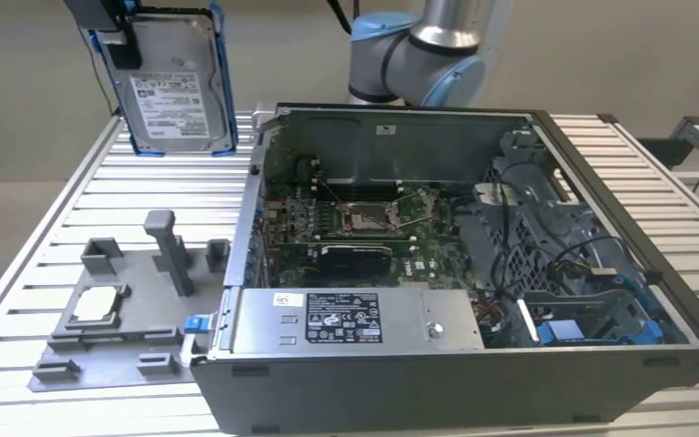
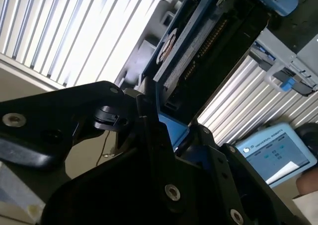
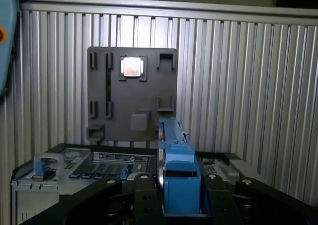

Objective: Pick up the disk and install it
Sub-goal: 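Pick up the disk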

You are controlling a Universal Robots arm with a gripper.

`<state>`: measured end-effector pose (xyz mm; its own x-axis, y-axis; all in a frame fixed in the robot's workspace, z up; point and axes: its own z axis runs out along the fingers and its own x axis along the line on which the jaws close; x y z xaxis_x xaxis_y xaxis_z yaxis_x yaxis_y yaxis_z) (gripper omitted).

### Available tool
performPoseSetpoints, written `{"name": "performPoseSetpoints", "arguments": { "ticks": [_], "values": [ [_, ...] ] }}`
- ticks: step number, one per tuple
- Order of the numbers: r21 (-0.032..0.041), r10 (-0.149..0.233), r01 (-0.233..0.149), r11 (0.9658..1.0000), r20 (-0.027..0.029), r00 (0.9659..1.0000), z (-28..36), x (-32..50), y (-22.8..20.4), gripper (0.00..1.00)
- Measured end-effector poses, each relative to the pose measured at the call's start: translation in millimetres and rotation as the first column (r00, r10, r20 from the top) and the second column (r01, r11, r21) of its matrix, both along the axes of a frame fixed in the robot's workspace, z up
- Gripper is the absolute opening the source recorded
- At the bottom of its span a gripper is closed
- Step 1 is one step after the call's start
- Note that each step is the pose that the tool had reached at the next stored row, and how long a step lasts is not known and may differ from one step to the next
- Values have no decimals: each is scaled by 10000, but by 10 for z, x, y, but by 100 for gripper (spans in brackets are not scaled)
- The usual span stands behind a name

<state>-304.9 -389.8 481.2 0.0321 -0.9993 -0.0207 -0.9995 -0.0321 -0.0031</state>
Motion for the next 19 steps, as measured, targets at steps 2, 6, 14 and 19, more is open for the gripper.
{"name": "performPoseSetpoints", "arguments": {
  "ticks": [2, 6, 14, 19],
  "values": [
    [2, 6, -6, 10000, 1, 10000, 0, 92, 0, 0],
    [7, 18, -18, 10000, 1, 10000, -1, 275, 0, 0],
    [11, 40, -40, 10000, 0, 10000, -1, 637, 0, 0],
    [16, 53, -53, 10000, 0, 10000, -1, 866, 0, 0]
  ]
}}
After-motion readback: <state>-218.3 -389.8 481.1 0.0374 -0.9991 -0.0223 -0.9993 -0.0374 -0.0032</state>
